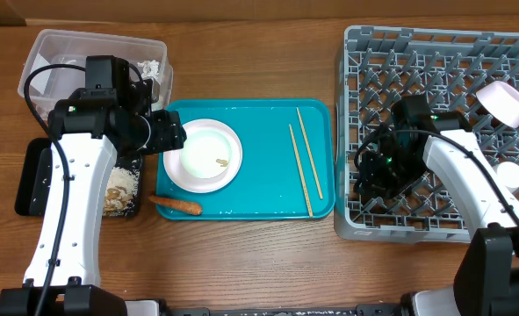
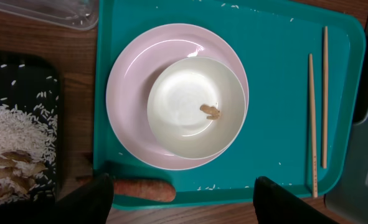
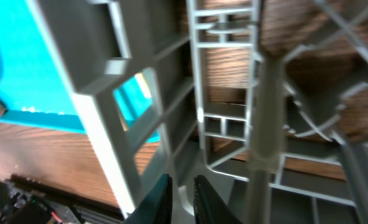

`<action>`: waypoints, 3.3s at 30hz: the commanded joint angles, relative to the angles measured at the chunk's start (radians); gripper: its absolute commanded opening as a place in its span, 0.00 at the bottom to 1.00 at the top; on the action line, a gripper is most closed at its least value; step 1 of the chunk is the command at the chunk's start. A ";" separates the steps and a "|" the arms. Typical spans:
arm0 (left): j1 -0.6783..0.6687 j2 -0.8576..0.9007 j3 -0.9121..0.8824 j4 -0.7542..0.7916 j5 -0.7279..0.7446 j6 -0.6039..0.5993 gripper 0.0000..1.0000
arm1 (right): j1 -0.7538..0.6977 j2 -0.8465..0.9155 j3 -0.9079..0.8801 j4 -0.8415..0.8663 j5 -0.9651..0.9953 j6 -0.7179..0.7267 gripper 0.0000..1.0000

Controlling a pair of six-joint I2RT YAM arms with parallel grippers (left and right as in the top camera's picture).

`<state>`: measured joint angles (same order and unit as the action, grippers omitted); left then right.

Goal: Sort waste into correct bins and load items into the dishwasher

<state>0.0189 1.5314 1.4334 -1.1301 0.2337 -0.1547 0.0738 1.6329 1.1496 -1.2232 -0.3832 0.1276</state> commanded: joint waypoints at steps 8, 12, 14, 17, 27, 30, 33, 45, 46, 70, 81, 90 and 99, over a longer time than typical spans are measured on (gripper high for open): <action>-0.008 -0.006 0.009 -0.007 -0.005 -0.006 0.74 | 0.003 0.000 -0.005 -0.027 0.215 0.127 0.16; -0.008 -0.006 0.009 -0.006 -0.005 -0.006 0.74 | 0.003 0.000 -0.005 -0.031 0.233 0.138 0.16; -0.008 -0.006 0.009 -0.007 -0.005 -0.006 0.74 | 0.003 0.000 -0.005 -0.039 0.266 0.165 0.16; -0.008 -0.006 0.009 -0.006 -0.005 -0.006 0.74 | 0.004 0.000 -0.005 -0.042 0.293 0.180 0.16; -0.008 -0.006 0.009 -0.011 -0.005 -0.006 0.74 | 0.003 0.000 -0.005 -0.056 0.315 0.182 0.16; -0.008 -0.006 0.009 -0.014 -0.005 -0.006 0.74 | 0.003 0.000 -0.005 -0.097 0.369 0.195 0.16; -0.008 -0.006 0.009 -0.011 -0.005 -0.006 0.74 | 0.003 0.000 -0.005 -0.128 0.376 0.191 0.17; -0.008 -0.006 0.009 -0.011 -0.005 -0.006 0.74 | 0.003 0.000 -0.005 -0.115 0.416 0.225 0.17; -0.008 -0.006 0.009 -0.011 -0.005 -0.006 0.74 | 0.003 0.000 -0.005 -0.116 0.417 0.225 0.17; -0.008 -0.006 0.009 -0.011 -0.005 -0.006 0.78 | 0.051 -0.096 0.329 -0.033 0.257 0.028 0.28; -0.008 -0.006 0.009 -0.011 -0.005 -0.007 0.78 | 0.241 -0.011 0.348 0.121 0.182 -0.055 0.39; -0.008 -0.006 0.009 -0.015 -0.005 -0.007 0.78 | 0.384 0.188 0.348 0.140 0.304 -0.045 0.41; -0.008 -0.006 0.009 -0.014 -0.005 -0.006 0.79 | 0.399 0.354 0.348 0.163 0.298 -0.023 0.41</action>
<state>0.0189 1.5314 1.4330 -1.1416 0.2337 -0.1547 0.4656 1.9430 1.4982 -1.0626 -0.0921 0.0967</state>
